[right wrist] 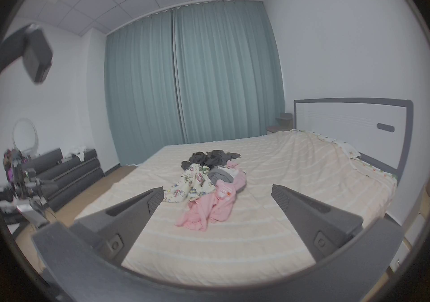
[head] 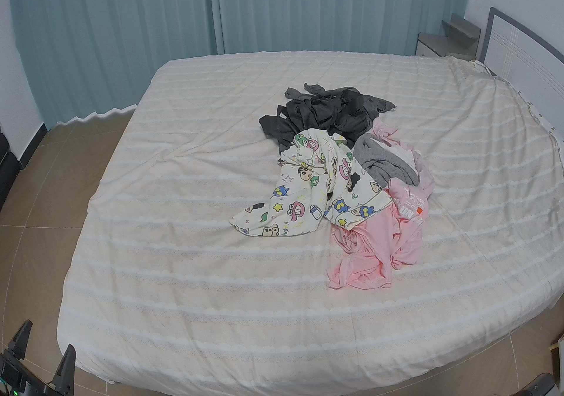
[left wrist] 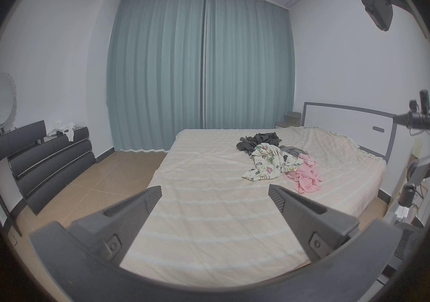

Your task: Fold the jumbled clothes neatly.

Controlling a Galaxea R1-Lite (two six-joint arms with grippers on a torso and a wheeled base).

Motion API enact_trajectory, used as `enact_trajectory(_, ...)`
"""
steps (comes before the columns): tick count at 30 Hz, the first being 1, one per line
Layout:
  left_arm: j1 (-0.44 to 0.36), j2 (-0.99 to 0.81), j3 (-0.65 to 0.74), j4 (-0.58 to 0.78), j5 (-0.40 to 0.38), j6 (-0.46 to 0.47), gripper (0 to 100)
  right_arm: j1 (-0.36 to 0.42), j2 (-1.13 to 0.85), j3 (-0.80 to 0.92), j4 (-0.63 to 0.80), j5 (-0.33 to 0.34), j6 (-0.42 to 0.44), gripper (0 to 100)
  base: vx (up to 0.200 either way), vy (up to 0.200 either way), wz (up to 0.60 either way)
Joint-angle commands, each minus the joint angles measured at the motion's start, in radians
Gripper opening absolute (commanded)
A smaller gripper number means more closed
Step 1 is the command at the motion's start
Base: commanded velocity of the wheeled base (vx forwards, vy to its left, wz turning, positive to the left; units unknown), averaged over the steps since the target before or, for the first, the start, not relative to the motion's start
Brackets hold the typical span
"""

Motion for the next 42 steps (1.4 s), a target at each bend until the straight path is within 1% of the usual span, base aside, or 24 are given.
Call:
enact_trajectory(1, 0.000, -0.018, 0.016, 0.000, 0.000, 0.000, 100, 0.102, 0.719, -0.275, -0.124, 0.096, 0.256, 100, 0.000, 0.000, 0.00)
enact_trajectory(2, 0.000, -0.018, 0.016, 0.000, 0.000, 0.000, 100, 0.102, 0.719, -0.275, -0.124, 0.096, 0.256, 100, 0.000, 0.000, 0.00)
enact_trajectory(3, 0.000, -0.018, 0.016, 0.000, 0.000, 0.000, 100, 0.139, 0.908, -0.280, -0.244, 0.088, 0.345, 100, 0.000, 0.000, 0.00)
enact_trajectory(4, 0.000, -0.018, 0.016, 0.000, 0.000, 0.000, 100, 0.148, 0.948, -0.280, -0.268, 0.087, 0.359, 100, 0.000, 0.000, 0.00)
enact_trajectory(5, 0.000, -0.018, 0.016, 0.000, 0.000, -0.002, 100, 0.171, 1.035, -0.283, -0.323, 0.079, 0.379, 100, 0.000, 0.000, 0.00)
enact_trajectory(7, 0.000, -0.018, 0.016, 0.000, 0.000, -0.005, 100, 0.190, 1.171, -0.310, -0.402, 0.052, 0.402, 100, 0.000, 0.000, 0.00)
enact_trajectory(8, 0.000, -0.018, 0.016, 0.000, 0.000, -0.005, 100, 0.190, 1.171, -0.310, -0.402, 0.052, 0.402, 100, 0.000, 0.000, 0.00)
enact_trajectory(9, 0.000, -0.018, 0.016, 0.000, 0.000, -0.005, 100, 0.193, 1.276, -0.346, -0.440, 0.036, 0.428, 100, 0.000, 0.000, 0.00)
enact_trajectory(10, 0.000, -0.018, 0.016, 0.000, 0.000, -0.005, 100, 0.194, 1.333, -0.366, -0.446, 0.035, 0.445, 100, 0.000, 0.000, 0.00)
enact_trajectory(11, 0.000, -0.018, 0.016, 0.000, 0.000, -0.005, 100, 0.196, 1.342, -0.369, -0.448, 0.035, 0.446, 100, 0.000, 0.000, 0.00)
enact_trajectory(13, 0.000, -0.018, 0.016, 0.000, 0.000, -0.005, 100, 0.211, 1.477, -0.436, -0.452, 0.030, 0.509, 100, 0.000, 0.000, 0.00)
enact_trajectory(15, 0.000, -0.018, 0.016, 0.000, 0.000, -0.003, 100, 0.225, 1.563, -0.498, -0.455, 0.024, 0.604, 100, 0.000, 0.000, 0.00)
enact_trajectory(17, 0.000, -0.018, 0.016, 0.000, 0.000, -0.003, 100, 0.240, 1.621, -0.556, -0.458, 0.022, 0.679, 100, 0.000, 0.000, 0.00)
enact_trajectory(19, 0.000, -0.018, 0.016, 0.000, 0.000, -0.003, 100, 0.245, 1.678, -0.605, -0.465, 0.022, 0.721, 100, 0.000, 0.000, 0.00)
enact_trajectory(23, 0.000, -0.018, 0.016, 0.000, 0.000, -0.003, 100, 0.249, 1.753, -0.662, -0.480, 0.021, 0.735, 100, 0.000, 0.000, 0.00)
enact_trajectory(24, 0.000, -0.018, 0.016, 0.000, 0.000, -0.003, 100, 0.253, 1.799, -0.692, -0.492, 0.015, 0.735, 100, 0.000, 0.000, 0.00)
enact_trajectory(26, 0.000, -0.018, 0.016, 0.000, 0.000, -0.003, 100, 0.265, 1.825, -0.700, -0.498, 0.012, 0.735, 100, 0.000, 0.000, 0.00)
enact_trajectory(30, 0.000, -0.018, 0.016, 0.000, 0.000, -0.003, 100, 0.277, 1.876, -0.726, -0.500, -0.016, 0.732, 100, 0.000, 0.000, 0.00)
enact_trajectory(36, 0.000, -0.018, 0.016, 0.000, 0.000, -0.003, 100, 0.243, 1.942, -0.838, -0.483, -0.048, 0.729, 100, 0.000, 0.000, 0.00)
enact_trajectory(41, 0.000, -0.018, 0.016, 0.000, 0.000, -0.003, 100, 0.243, 1.978, -0.896, -0.451, -0.062, 0.727, 100, 0.000, 0.000, 0.00)
enact_trajectory(42, 0.000, -0.018, 0.016, 0.000, 0.000, -0.003, 100, 0.243, 1.989, -0.918, -0.448, -0.074, 0.729, 100, 0.000, 0.000, 0.00)
